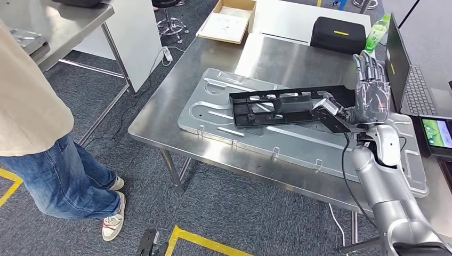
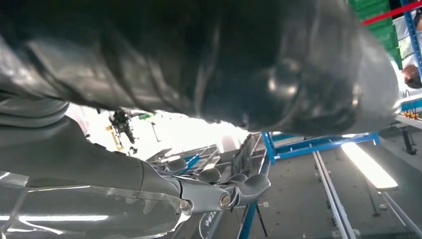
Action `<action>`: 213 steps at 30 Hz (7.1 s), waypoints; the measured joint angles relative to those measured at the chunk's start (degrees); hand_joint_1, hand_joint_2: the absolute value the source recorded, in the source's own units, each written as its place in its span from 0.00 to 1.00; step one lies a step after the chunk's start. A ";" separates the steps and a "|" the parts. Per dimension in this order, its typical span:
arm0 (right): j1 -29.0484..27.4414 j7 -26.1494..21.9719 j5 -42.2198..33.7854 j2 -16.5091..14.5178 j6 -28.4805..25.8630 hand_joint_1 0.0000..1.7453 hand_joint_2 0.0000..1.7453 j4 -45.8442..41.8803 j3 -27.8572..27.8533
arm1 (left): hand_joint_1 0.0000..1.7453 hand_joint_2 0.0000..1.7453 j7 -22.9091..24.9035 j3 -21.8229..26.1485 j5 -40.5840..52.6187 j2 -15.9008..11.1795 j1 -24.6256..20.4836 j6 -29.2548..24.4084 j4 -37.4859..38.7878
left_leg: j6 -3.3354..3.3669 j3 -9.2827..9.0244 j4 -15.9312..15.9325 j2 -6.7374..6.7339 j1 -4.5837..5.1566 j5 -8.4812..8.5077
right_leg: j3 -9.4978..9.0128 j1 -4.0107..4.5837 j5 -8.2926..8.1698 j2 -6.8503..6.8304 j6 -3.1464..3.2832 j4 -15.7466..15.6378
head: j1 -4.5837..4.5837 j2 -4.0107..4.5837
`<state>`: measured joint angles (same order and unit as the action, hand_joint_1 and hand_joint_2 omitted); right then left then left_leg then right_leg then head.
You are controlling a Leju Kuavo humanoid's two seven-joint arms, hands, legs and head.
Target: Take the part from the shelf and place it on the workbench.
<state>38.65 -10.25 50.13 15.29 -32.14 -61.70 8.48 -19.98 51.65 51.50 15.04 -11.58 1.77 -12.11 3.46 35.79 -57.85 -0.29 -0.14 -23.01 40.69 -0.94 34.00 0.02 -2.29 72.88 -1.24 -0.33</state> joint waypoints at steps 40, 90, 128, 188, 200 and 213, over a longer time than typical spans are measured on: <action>-8.57 -5.80 -3.95 1.15 -0.69 0.00 0.00 -11.48 -4.31 | 0.00 0.00 -2.32 -0.13 0.74 0.28 0.12 -0.63 -0.02 | -2.28 -3.05 -0.92 -3.78 -0.02 -3.70 | -6.04 -0.34 -7.96 -1.15 1.32 -13.50 | 0.09 0.00; -17.37 -9.55 -9.05 0.31 -2.88 0.00 0.00 -27.92 -10.28 | 0.00 0.00 0.63 -0.32 1.24 -0.01 1.43 -1.76 0.00 | -0.48 -4.60 0.93 0.77 -0.46 -3.32 | -0.25 -0.42 -5.69 1.28 -0.28 -6.65 | -0.37 0.00; -32.16 -19.32 -16.21 -8.20 -7.90 0.00 0.00 -44.85 -8.67 | 0.00 0.00 -0.29 0.00 -1.14 -3.68 4.68 -3.31 0.00 | -1.40 -5.51 0.70 -5.06 0.07 -4.64 | -5.66 -0.04 -8.42 -3.13 0.14 -12.90 | -0.56 0.00; -40.74 -28.12 -19.83 -16.43 -7.95 0.00 0.00 -49.84 -12.54 | 0.00 0.00 -0.68 1.94 0.04 -5.75 6.01 -4.49 -0.02 | -0.94 -5.34 0.67 -4.29 0.05 -4.63 | -3.49 -0.10 -6.49 -1.88 0.27 -7.99 | -0.88 0.00; -40.67 -27.41 -18.43 -16.80 -7.94 0.00 0.00 -49.25 -12.58 | 0.00 0.00 -0.46 1.97 0.04 -5.58 6.07 -4.43 -0.01 | -3.39 1.86 -16.68 -0.09 -0.27 -13.39 | -7.03 0.25 -8.95 1.82 3.39 -15.25 | -0.70 0.00; -39.73 -24.33 -11.13 -16.99 -7.94 0.00 0.00 -43.59 -12.86 | 0.00 0.00 -0.46 2.05 0.51 -5.36 5.25 -4.00 -0.02 | -0.59 -4.63 0.91 -0.01 -0.29 -3.64 | -1.10 0.18 -3.43 1.37 0.51 -4.53 | -1.07 0.00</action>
<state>-1.08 -34.57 39.01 -1.70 -40.09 -105.28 -4.38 -20.44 53.70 52.01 9.68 -6.33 -2.23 -12.13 2.87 31.17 -56.95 -0.31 -0.43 -26.65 39.59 -0.76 30.57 1.40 -1.79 68.34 -2.31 -0.33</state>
